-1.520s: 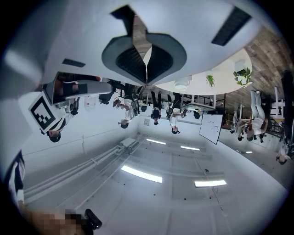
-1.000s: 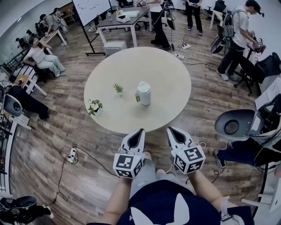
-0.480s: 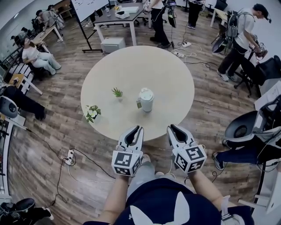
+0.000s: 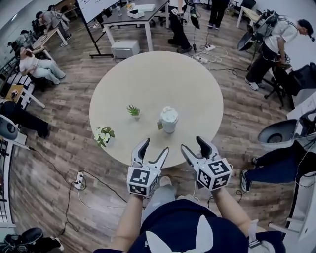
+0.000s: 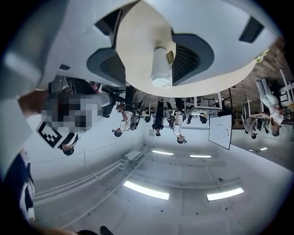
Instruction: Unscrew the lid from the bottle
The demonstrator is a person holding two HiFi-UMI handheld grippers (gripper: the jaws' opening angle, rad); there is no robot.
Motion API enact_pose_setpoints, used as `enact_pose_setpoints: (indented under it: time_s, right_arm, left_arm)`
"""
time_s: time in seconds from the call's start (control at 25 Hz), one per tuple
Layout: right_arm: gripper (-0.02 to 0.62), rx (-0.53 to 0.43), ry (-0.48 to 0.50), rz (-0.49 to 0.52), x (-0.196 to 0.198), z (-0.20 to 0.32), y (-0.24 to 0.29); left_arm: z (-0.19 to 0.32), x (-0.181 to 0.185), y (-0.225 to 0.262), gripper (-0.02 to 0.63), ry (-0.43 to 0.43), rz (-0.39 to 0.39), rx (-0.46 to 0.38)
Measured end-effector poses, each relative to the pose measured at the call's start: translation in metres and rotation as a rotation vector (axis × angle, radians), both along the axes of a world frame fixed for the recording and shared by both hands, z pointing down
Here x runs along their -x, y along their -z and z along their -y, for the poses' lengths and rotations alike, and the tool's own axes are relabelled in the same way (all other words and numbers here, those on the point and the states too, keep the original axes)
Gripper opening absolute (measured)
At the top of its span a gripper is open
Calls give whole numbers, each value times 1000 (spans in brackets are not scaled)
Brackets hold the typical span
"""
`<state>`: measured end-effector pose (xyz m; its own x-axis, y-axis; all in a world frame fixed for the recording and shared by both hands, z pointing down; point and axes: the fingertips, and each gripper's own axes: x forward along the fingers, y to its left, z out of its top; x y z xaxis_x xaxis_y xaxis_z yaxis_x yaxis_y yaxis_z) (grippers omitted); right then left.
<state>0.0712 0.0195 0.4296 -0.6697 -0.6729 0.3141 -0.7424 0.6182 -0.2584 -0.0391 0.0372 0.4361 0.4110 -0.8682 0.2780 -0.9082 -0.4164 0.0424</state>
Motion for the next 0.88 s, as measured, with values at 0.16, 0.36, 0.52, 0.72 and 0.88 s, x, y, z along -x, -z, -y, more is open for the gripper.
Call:
enact_pose_setpoints:
  time_s: [0.16,0.36,0.52,0.72,0.88]
  right_arm:
    - [290,18,-5,-9,12,14,-10]
    - [304,37,-18,-21,24,24,-20]
    - [304,39,-20,-27,30,31,-21]
    - [304,53,-12,-51,34,38,-22]
    - [307,61,-4,-70,39,50,-24]
  left_arm:
    - [15,14,-23,313,-27,0,48]
    - [29,26,-42,322,-57,12,82]
    - [40,27,-51,325,-94,37,92]
    - [51,19,-61,336,-152,74,111]
    - [62,14,-68,337,-181,87,123]
